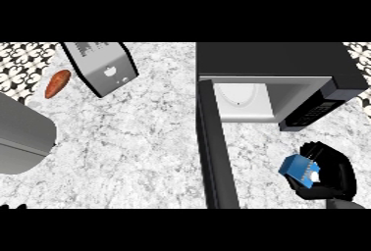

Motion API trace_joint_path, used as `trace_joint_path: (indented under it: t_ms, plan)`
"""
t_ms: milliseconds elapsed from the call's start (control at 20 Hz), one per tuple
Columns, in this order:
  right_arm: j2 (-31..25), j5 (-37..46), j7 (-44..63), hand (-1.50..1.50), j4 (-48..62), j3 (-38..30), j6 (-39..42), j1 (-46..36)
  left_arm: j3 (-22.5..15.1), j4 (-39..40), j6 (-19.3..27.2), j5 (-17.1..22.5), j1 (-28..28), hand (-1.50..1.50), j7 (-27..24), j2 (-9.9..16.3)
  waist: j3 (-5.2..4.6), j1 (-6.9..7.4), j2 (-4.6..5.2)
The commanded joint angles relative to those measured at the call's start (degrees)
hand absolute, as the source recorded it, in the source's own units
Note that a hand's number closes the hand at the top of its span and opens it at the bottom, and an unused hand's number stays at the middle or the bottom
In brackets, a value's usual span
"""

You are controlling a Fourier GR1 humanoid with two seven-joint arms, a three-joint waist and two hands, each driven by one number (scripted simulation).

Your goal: Pick up the milk, place it into the microwave and close the microwave

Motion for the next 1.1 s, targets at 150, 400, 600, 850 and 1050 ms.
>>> trace_joint_path:
  t_ms: [150,400,600,850,1050]
  plan:
    - [1.4,-0.6,7.7,1.5,-12.5,2.7,-0.9,1.7,1.5,-0.4,-2.2,3.1,4.0,-1.5,-1.8,0.0,-0.03,0.14,-0.07]
    - [2.8,5.0,10.6,1.5,-16.4,4.9,-7.2,0.4,0.0,3.9,-1.2,-0.4,0.8,-1.5,-2.2,-1.4,-0.01,0.0,0.02]
    - [4.2,6.4,18.3,1.5,-14.8,5.0,-11.2,-6.5,1.0,3.1,-1.8,0.4,1.1,-1.5,-1.8,-0.8,0.0,0.33,0.07]
    - [4.1,9.1,20.6,1.5,-5.7,3.7,-13.9,-16.3,6.4,0.5,-1.9,5.1,-1.3,-1.5,1.5,0.8,0.02,0.64,0.2]
    - [4.8,10.6,20.0,1.5,5.3,2.8,-15.0,-26.5,4.8,2.9,-2.1,2.5,-1.4,-1.5,-0.3,-0.6,0.05,1.33,0.36]
